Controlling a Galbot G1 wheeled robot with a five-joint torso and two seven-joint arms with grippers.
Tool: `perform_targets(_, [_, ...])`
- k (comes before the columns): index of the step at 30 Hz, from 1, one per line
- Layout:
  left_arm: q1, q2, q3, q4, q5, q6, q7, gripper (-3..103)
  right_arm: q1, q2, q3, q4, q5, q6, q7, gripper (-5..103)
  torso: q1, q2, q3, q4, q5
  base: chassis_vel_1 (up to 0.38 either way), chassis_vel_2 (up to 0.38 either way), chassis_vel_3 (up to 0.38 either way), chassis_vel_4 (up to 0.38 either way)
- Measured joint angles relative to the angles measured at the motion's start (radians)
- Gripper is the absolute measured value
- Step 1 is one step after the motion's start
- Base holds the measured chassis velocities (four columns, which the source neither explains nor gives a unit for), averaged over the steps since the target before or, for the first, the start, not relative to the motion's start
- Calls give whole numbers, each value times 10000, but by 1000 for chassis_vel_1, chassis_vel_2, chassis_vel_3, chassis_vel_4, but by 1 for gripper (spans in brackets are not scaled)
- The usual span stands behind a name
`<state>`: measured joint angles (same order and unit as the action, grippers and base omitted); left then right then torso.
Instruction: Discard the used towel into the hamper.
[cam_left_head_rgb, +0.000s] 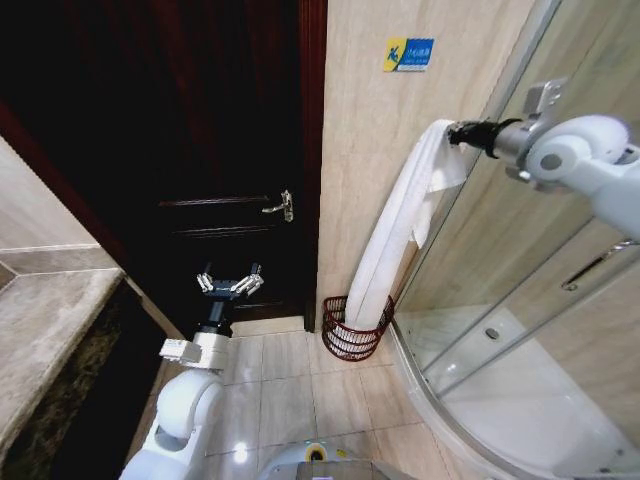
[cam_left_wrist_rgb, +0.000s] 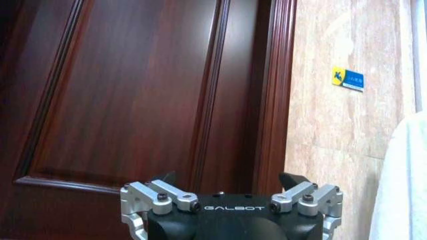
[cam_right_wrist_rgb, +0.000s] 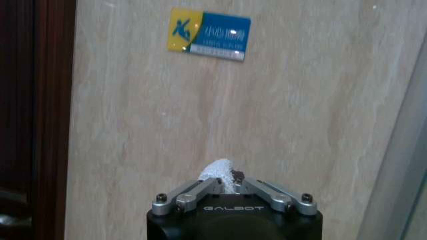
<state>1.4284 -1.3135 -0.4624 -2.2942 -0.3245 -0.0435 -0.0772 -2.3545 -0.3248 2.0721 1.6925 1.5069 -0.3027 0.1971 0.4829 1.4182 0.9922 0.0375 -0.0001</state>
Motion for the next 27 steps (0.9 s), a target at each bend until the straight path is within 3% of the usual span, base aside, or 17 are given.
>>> perform_targets(14, [0,0,0,0,0,0,0,100,-1238,150,170,614,26,663,825,2,-413,-852,-440,0,0,0,0,0,0])
perform_targets(27, [0,0,0,0,0,0,0,100,-2056,238,61,488,-450,1200,839,2,-750,-1567,-818,0,-1,0,0,0,0])
